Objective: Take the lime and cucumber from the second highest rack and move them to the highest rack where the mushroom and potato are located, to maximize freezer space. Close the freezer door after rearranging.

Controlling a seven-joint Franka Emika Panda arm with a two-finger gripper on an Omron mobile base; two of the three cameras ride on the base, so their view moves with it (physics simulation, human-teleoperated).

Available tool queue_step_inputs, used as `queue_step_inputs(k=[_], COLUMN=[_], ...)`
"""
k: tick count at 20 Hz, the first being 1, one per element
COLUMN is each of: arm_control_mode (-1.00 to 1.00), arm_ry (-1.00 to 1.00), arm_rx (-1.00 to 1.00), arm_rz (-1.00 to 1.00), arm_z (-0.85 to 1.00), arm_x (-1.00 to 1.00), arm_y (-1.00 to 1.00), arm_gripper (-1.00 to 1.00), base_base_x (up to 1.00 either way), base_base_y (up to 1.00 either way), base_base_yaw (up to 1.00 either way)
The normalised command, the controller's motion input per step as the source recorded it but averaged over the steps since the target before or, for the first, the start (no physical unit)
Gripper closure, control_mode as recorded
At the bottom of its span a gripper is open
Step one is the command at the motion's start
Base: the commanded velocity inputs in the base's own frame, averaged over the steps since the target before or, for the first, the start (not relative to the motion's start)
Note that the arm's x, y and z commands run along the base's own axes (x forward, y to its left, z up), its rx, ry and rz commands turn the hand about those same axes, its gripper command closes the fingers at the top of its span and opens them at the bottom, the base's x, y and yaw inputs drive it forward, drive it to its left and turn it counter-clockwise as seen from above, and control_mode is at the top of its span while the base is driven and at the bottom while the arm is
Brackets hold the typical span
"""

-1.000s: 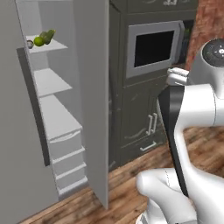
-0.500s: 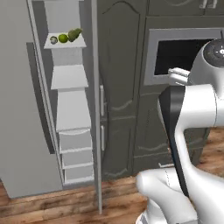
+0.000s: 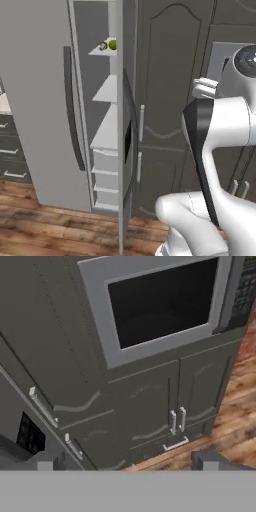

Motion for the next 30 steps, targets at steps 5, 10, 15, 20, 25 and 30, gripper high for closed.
queue_step_inputs(k=[5, 10, 15, 20, 25, 30], arm_control_mode=[1.00, 1.00, 1.00, -1.00, -1.00, -1.00], arm_ry=[0.00, 0.00, 0.00, -0.01, 0.00, 0.00], arm_rx=[0.00, 0.00, 0.00, 0.14, 0.26, 0.08], arm_rz=[0.00, 0.00, 0.00, 0.16, 0.18, 0.01], arm_z=[0.00, 0.00, 0.00, 0.00, 0.00, 0.00], arm_x=[0.00, 0.00, 0.00, 0.09, 0.47, 0.58], arm_y=[0.00, 0.00, 0.00, 0.00, 0.29, 0.46], arm_gripper=[-1.00, -1.00, -1.00, -1.00, -1.00, -1.00], base_base_x=[0.64, 0.49, 0.40, 0.12, 0.00, 0.00], base_base_y=[-0.56, -0.64, -0.38, -0.08, 0.00, 0.00], base_base_yaw=[0.53, 0.48, 0.43, 0.24, 0.00, 0.00])
